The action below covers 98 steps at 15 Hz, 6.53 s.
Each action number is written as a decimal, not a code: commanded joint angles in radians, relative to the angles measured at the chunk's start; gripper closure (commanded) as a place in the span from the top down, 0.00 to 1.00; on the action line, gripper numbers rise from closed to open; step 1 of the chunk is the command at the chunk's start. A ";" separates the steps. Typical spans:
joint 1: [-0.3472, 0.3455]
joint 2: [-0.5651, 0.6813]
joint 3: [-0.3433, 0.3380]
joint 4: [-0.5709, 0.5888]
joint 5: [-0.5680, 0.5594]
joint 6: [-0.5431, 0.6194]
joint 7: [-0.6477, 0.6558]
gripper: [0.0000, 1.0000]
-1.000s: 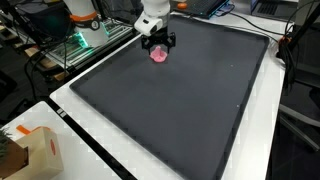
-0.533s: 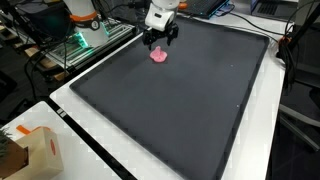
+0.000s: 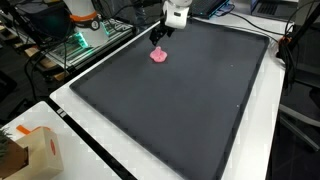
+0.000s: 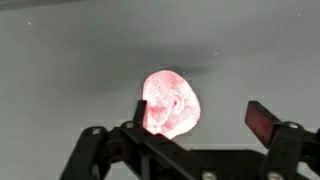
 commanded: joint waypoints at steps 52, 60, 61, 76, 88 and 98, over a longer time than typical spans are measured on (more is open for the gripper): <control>0.139 0.247 0.144 0.194 -0.558 -0.175 -0.563 1.00; 0.091 0.230 0.102 0.243 -0.394 -0.137 -0.356 1.00; 0.087 0.230 0.094 0.249 -0.378 -0.134 -0.327 1.00; -0.033 0.191 -0.050 0.215 -0.108 -0.025 0.022 1.00; -0.119 0.101 -0.146 0.016 0.175 0.020 0.253 1.00; -0.176 0.040 -0.173 -0.151 0.526 0.094 0.355 1.00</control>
